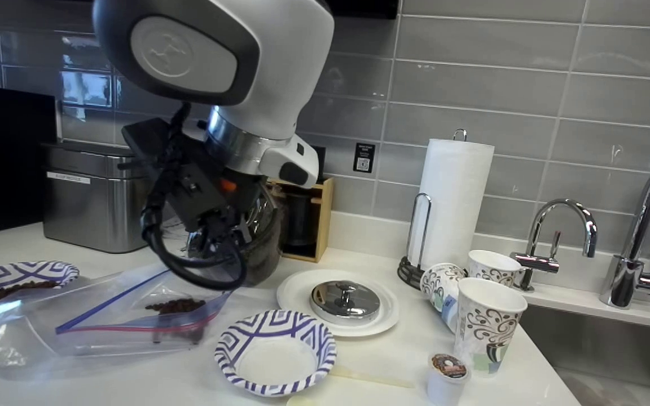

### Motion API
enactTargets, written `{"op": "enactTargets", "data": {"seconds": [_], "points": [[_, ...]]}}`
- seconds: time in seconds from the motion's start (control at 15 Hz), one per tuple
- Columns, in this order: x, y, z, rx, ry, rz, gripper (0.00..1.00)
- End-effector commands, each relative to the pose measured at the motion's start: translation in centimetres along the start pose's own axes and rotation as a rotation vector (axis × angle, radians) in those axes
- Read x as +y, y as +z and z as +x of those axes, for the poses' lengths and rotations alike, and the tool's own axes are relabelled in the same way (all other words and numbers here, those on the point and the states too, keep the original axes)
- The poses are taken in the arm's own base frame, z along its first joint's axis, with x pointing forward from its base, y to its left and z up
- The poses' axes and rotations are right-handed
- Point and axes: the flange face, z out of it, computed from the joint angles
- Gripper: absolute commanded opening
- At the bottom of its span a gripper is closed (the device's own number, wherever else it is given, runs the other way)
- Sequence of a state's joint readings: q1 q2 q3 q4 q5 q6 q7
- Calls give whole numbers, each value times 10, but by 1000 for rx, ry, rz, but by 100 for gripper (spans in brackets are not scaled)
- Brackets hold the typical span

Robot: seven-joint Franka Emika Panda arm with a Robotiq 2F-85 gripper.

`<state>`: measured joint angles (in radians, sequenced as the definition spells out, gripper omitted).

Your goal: Place some of the clear bag contents on the empty paper plate

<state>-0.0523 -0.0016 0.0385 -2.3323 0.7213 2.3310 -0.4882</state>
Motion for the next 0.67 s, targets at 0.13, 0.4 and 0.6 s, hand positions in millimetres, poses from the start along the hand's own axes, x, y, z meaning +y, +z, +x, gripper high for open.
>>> {"op": "enactTargets", "data": {"seconds": [0.13, 0.4, 0.6], "points": [[15, -47, -16, 28, -51, -93, 2], [26, -58, -19, -14, -140, -241, 2], [33, -55, -18, -24, -181, -311, 2]]}}
